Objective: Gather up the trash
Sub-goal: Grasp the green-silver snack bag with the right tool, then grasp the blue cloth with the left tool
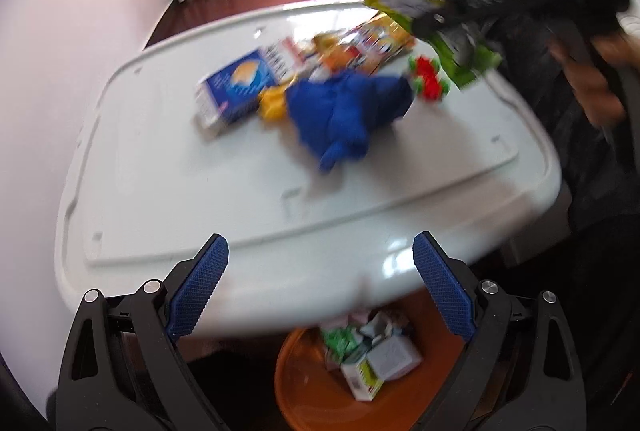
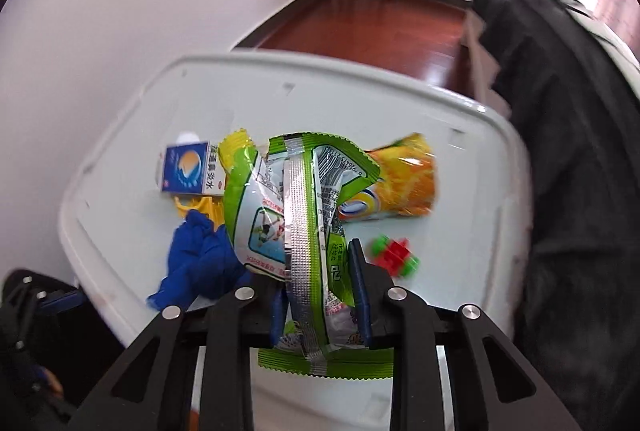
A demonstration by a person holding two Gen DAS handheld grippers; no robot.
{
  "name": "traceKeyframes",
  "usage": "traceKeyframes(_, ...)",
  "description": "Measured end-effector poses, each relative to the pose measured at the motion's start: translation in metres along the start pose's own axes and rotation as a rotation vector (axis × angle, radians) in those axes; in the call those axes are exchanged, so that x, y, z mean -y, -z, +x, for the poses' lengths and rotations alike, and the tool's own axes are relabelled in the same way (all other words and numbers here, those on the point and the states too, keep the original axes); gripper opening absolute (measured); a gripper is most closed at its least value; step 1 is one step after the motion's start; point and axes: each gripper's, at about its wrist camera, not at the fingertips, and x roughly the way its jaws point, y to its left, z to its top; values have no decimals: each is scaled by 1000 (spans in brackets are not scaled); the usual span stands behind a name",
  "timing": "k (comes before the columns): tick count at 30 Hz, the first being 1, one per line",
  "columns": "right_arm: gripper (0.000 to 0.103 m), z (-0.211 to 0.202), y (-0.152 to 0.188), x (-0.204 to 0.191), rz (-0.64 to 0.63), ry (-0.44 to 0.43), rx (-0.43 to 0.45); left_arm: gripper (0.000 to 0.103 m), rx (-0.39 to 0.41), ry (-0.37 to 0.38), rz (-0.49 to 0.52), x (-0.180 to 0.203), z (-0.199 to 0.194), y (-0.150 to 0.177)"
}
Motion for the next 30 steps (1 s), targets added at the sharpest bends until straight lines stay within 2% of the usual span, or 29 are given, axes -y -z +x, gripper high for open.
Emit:
traceKeyframes(8, 27, -52, 47, 16, 89, 40, 83, 91, 6, -1, 33, 14, 45, -45)
traceKeyframes(14, 27, -65, 62, 21, 119, 5, 114, 91, 16, 4, -54, 15, 90, -69)
traceKeyframes(15, 27, -64, 64, 20, 119, 2, 116, 87, 22, -5, -69, 14, 96, -71)
traceKeyframes(16, 27, -63, 65, 19, 120, -3, 117, 72, 20, -5, -74, 13, 102, -72)
traceKeyframes(19, 27, -60, 68, 18, 116, -8, 121, 54, 32, -22, -71, 15, 114, -77)
traceKeyframes(22, 27, -53, 72, 18, 115, 2, 104, 48, 64, -38, -39, 22, 111, -74)
traceKeyframes(25, 27, -49, 75, 20, 129, 11, 92, 44, 71, -11, -49, 20, 103, -67)
traceKeyframes(30, 27, -58, 79, 14, 141, 14, 96, 43, 90, 31, -84, 3, 58, -51)
